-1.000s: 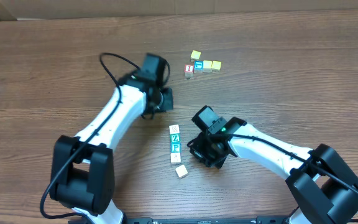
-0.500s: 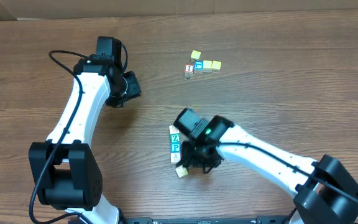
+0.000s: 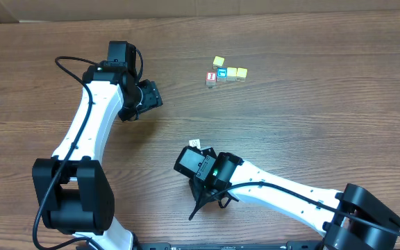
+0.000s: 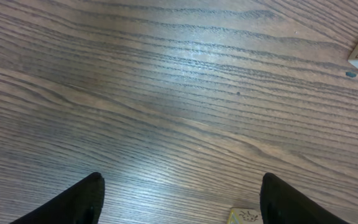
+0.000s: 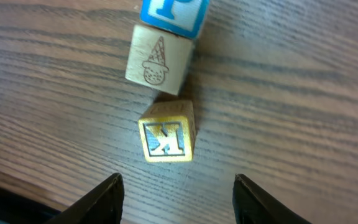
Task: Flip 5 blocks
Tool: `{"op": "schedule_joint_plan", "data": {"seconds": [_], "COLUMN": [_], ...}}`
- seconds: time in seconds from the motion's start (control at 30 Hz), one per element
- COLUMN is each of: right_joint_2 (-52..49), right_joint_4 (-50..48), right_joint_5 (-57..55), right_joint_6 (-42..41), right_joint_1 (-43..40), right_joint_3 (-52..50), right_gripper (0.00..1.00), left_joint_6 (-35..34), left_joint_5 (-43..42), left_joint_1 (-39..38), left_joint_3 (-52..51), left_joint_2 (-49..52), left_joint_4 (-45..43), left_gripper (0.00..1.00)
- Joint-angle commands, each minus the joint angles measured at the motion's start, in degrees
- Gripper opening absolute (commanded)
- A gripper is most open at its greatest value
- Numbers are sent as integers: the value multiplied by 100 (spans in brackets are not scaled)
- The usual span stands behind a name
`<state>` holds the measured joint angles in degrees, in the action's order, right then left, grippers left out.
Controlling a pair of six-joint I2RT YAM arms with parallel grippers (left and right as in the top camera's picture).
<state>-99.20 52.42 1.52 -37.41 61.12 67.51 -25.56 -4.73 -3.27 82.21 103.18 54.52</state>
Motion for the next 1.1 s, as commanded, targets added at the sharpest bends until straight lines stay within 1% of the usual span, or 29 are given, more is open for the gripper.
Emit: {"op": "schedule_joint_plan", "data": {"seconds": [0.0, 0.17, 0.3, 0.47, 0.63, 0.9, 1.07], "right_joint_2": [-337, -525, -527, -527, -525, -525, -525], "right_joint_4": [-136, -103, -153, -175, -269, -323, -334], "right_joint_5": [7, 118, 129, 179, 243, 243, 243], "right_joint_6": [385, 474, 470, 468, 466, 466, 442], "right_joint_1": [-2, -11, -11, -11, -11, -11, -11], "right_joint_3": [105, 175, 175, 175, 175, 179, 179], "right_gripper": [57, 56, 47, 46, 38, 40, 38], "left_joint_6": [-15, -15, -17, -15, -15, -15, -15], "left_joint_5": [-63, -63, -63, -61, -61, -61, -63], "left_joint_1": [2, -2, -2, -2, -2, -2, -2], "left_joint_3": [74, 74, 74, 74, 74, 74, 74], "left_joint_2": [55, 55, 55, 55, 55, 55, 55], "left_joint_4": [11, 52, 50, 50, 57, 70, 85], "left_gripper": [73, 74, 75, 75, 76, 78, 86]}}
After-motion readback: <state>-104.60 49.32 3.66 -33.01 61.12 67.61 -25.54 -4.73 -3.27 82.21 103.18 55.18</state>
